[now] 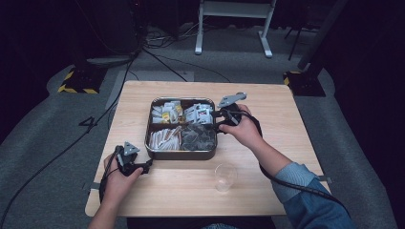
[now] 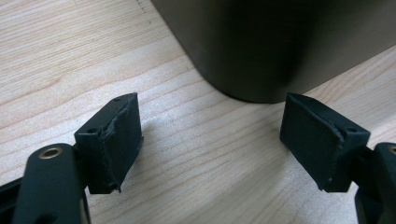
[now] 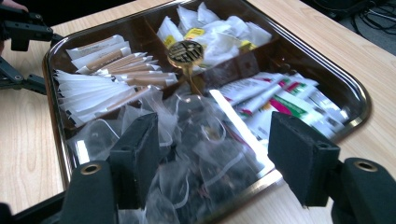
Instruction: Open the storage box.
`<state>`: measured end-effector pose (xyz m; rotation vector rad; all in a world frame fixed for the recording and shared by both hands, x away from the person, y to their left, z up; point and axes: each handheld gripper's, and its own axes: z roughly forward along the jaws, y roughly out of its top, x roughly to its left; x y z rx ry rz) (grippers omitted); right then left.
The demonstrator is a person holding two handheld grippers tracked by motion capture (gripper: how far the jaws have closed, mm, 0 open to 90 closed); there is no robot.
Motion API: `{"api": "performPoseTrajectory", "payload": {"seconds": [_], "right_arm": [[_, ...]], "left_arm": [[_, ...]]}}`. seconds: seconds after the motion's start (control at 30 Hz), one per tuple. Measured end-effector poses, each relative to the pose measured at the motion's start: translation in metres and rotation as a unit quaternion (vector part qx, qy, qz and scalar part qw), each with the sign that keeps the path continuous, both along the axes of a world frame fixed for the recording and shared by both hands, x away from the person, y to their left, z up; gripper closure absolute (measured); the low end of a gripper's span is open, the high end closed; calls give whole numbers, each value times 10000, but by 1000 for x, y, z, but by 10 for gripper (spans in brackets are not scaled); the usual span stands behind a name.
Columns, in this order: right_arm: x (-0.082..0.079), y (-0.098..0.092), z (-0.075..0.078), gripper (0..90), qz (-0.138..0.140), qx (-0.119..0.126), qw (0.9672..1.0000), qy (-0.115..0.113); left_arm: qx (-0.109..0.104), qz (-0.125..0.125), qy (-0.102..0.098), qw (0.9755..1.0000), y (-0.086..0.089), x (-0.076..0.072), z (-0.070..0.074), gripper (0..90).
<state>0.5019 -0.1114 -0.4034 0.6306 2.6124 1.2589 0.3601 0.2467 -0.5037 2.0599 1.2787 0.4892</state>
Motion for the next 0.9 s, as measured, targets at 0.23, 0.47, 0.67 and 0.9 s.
{"api": "performPoseTrajectory", "payload": {"seconds": [0.23,0.47,0.67,0.9], "right_arm": [[4,27,2,375,70,-258,9996,125],[11,53,-6,356,113,-376,9991,161],[22,71,-16,407,117,-542,9980,309],[24,87,-24,432,167,-697,9972,228]], "left_arm": [[-22,-69,1,10000,1,-3,0,208],[-9,-102,-6,9999,1,-4,0,208],[-10,-98,-6,10000,1,-4,0,208],[7,-103,-11,9999,2,-5,0,208]]}}
